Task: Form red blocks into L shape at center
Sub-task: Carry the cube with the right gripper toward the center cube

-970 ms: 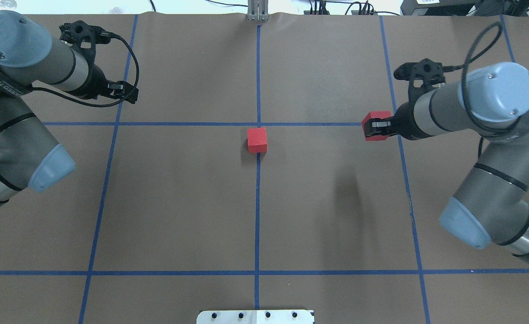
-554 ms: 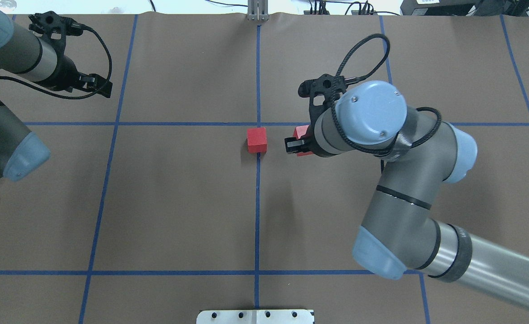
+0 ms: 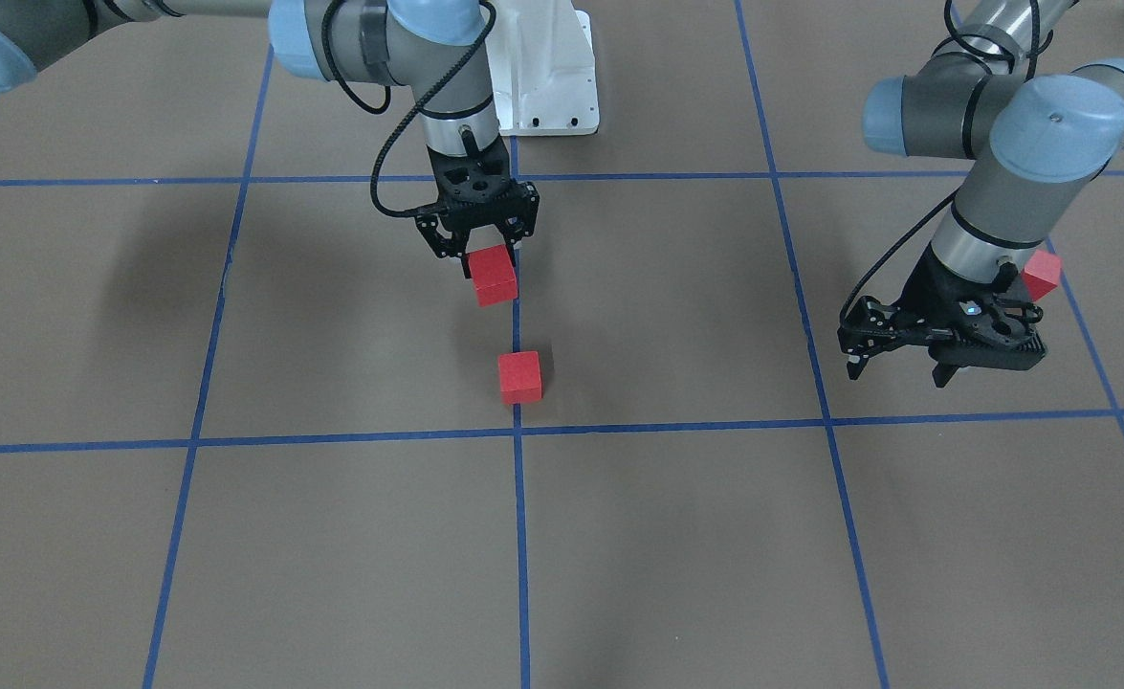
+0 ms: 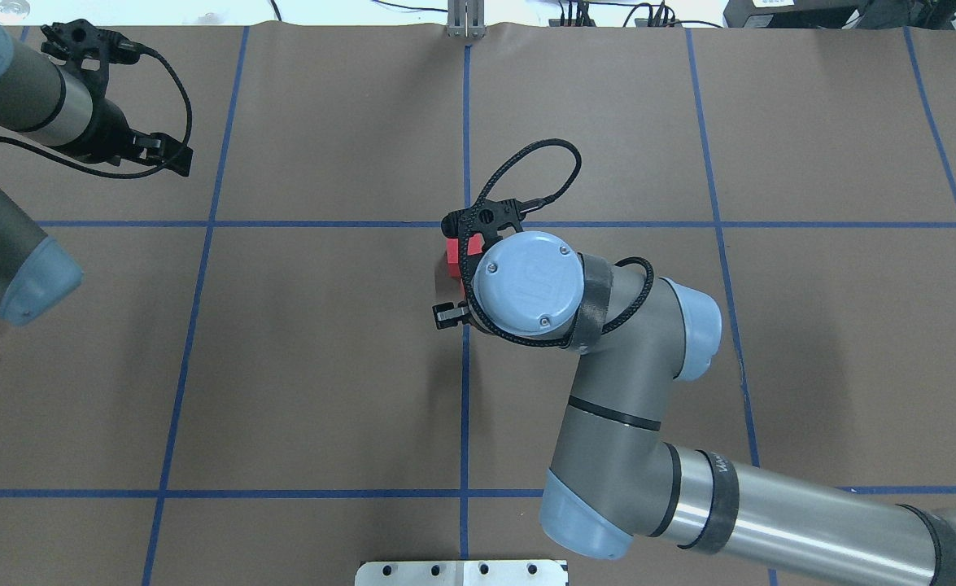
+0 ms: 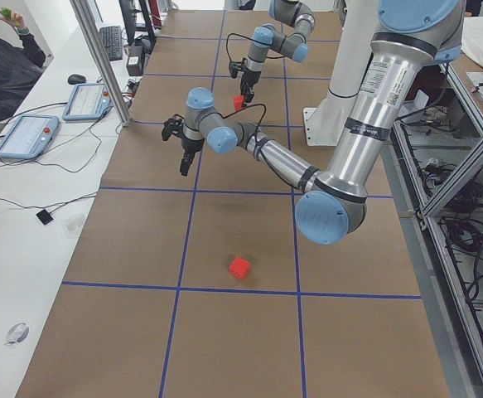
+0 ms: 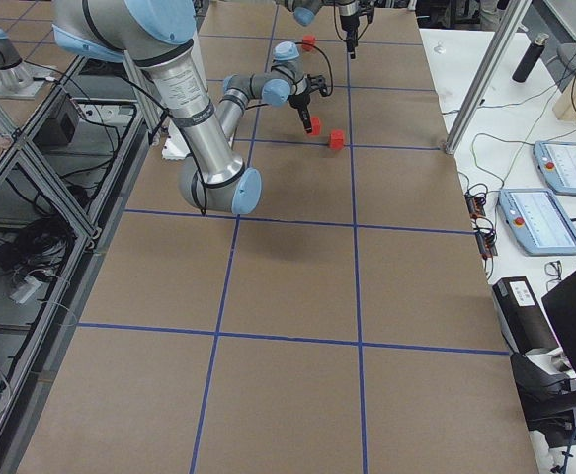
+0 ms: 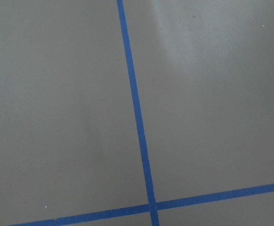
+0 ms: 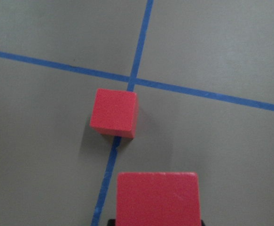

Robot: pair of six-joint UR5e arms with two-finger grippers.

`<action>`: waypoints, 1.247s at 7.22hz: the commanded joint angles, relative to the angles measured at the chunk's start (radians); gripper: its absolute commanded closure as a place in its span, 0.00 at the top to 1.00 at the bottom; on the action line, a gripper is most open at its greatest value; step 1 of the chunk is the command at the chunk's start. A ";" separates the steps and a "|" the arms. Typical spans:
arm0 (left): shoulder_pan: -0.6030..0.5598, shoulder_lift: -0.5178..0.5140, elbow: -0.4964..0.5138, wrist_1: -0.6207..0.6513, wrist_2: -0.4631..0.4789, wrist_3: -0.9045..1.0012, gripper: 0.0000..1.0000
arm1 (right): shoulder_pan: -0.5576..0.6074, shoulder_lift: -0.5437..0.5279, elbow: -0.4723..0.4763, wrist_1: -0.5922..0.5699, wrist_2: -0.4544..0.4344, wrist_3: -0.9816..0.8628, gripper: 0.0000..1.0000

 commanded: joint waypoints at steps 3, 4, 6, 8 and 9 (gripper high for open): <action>0.001 0.000 0.019 -0.002 0.001 0.000 1.00 | -0.015 0.066 -0.132 0.070 -0.019 0.129 0.00; 0.001 0.000 0.019 -0.002 0.001 0.000 1.00 | -0.015 0.064 -0.135 0.070 -0.022 0.141 0.00; 0.003 0.000 0.027 -0.002 0.001 0.000 1.00 | -0.013 0.063 -0.140 0.070 -0.041 0.140 0.00; 0.004 0.000 0.027 -0.002 -0.001 -0.001 1.00 | -0.012 0.059 -0.160 0.070 -0.041 0.124 0.00; 0.003 0.001 0.025 -0.003 0.001 -0.001 1.00 | -0.004 0.059 -0.161 0.070 -0.041 0.121 0.00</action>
